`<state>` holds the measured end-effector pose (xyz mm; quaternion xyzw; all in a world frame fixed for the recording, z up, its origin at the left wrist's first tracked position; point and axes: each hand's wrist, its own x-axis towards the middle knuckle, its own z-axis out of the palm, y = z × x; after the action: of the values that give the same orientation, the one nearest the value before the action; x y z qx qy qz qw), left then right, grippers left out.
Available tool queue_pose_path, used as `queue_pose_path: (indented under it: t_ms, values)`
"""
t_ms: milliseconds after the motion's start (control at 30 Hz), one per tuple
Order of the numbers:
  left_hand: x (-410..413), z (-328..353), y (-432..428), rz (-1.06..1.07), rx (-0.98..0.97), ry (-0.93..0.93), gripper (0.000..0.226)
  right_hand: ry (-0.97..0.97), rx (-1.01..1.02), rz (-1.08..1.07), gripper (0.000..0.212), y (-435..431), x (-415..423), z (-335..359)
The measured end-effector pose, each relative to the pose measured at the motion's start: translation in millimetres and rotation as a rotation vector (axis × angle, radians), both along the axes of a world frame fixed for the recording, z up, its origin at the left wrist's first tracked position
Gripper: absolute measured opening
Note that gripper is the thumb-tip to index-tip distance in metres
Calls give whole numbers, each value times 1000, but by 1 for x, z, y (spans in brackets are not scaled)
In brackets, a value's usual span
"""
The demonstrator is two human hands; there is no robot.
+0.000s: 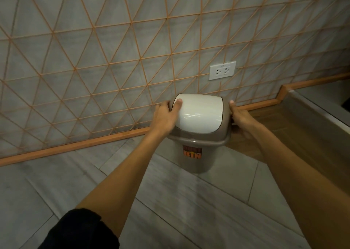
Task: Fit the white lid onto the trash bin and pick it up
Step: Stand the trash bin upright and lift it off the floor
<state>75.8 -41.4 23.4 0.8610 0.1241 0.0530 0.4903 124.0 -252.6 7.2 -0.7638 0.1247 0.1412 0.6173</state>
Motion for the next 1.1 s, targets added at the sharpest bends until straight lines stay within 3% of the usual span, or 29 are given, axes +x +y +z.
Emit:
queue_pose_path:
  t_ms: [67,267,333,400,533,600,700,867,1033,1100]
  values:
    - [-2,-7,-2,54,-2,1,83,-16,-6,36,63,1,0,1]
    - [-8,-20,-3,159,-102,-10,71,-87,-126,134,52,2,1,12]
    - [-14,-25,-2,164,-167,-32,70,-155,-274,166,59,0,1,21]
    - [-21,-31,1,167,-212,-13,86,-158,-339,250,68,-5,-1,31]
    - [-30,-43,0,74,-369,50,81,128,-119,583,92,-15,-6,41]
    - [-34,-49,-4,57,-413,36,82,33,-205,634,97,-12,-6,34]
    - [-45,-57,-9,83,-418,-20,89,-135,-300,623,99,-3,-2,23]
    - [-65,-72,-4,83,-362,-75,93,-215,-283,663,90,1,-5,8]
    - [-70,-78,5,23,-302,-142,106,-213,-241,653,128,-9,-6,-1]
    - [-67,-82,7,-13,-251,-162,102,-259,-174,685,131,-12,-9,-11]
